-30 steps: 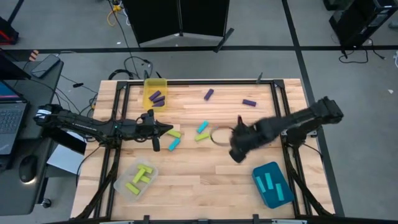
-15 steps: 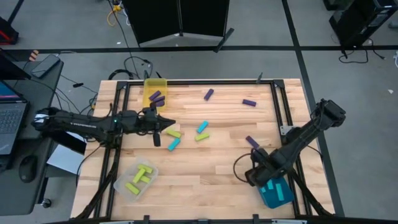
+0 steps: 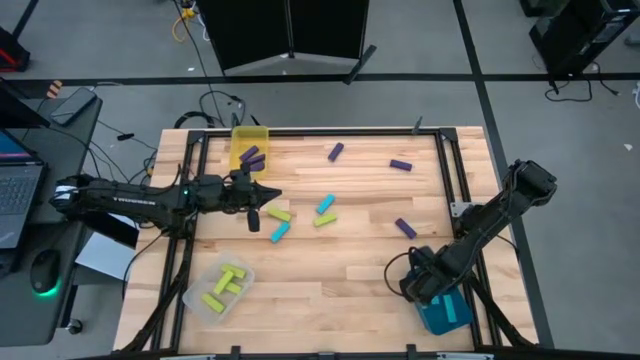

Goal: Sort blocks
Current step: Put the blue block into the blue bin, then put the violet block into the yellow bin

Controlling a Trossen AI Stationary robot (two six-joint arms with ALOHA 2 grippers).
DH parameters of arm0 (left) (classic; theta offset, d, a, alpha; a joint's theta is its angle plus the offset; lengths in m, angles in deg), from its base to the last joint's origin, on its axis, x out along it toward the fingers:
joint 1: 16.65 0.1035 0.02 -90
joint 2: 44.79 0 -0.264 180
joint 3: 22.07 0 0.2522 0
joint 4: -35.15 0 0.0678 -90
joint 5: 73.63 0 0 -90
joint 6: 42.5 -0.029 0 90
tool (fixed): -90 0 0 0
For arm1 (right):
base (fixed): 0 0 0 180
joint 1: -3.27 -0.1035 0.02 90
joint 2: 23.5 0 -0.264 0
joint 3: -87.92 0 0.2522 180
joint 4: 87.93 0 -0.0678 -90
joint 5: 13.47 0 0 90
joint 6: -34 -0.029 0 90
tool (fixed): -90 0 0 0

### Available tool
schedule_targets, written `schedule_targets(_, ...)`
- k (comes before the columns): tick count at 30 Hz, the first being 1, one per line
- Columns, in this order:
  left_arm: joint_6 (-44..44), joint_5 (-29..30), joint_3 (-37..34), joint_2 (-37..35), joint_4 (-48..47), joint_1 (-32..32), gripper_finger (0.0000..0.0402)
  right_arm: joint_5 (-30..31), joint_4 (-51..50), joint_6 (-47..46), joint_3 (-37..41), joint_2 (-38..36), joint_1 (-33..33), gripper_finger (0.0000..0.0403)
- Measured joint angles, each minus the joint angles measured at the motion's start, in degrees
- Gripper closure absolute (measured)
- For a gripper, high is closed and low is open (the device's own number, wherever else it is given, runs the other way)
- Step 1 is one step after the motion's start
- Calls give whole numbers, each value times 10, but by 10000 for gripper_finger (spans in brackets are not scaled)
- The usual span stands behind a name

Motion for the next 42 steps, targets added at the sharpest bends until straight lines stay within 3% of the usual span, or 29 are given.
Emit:
schedule_targets(8, 1, 0, 0, 0, -2, 0, 394, -29, -48, 71, -43, -1, 13, 174)
schedule_targets(12, 1, 1, 0, 0, -2, 0, 394, -22, -157, 137, -123, -11, 28, 169)
schedule_targets(15, 1, 2, 0, 0, -2, 0, 394, 25, -259, 201, -188, -19, 57, 177)
schedule_targets(18, 2, 2, 0, 0, -4, 0, 394, 93, -304, 287, -224, -34, 112, 182)
schedule_targets(20, 5, -9, 0, 0, -21, 0, 394, 104, -303, 367, -226, -46, 166, 183)
schedule_targets(25, 16, -13, 0, 0, -57, 0, 394, 111, -278, 564, -186, -51, 310, 181)
schedule_targets(31, 12, -12, 0, 0, -52, 0, 394, 101, -158, 733, -84, -48, 446, 181)
schedule_targets(36, 16, -12, 0, 0, -64, 0, 394, 87, -86, 786, -2, -46, 507, 180)
schedule_targets(42, 18, -12, 0, 0, -66, 0, 394, 65, -24, 793, 52, -47, 520, 180)
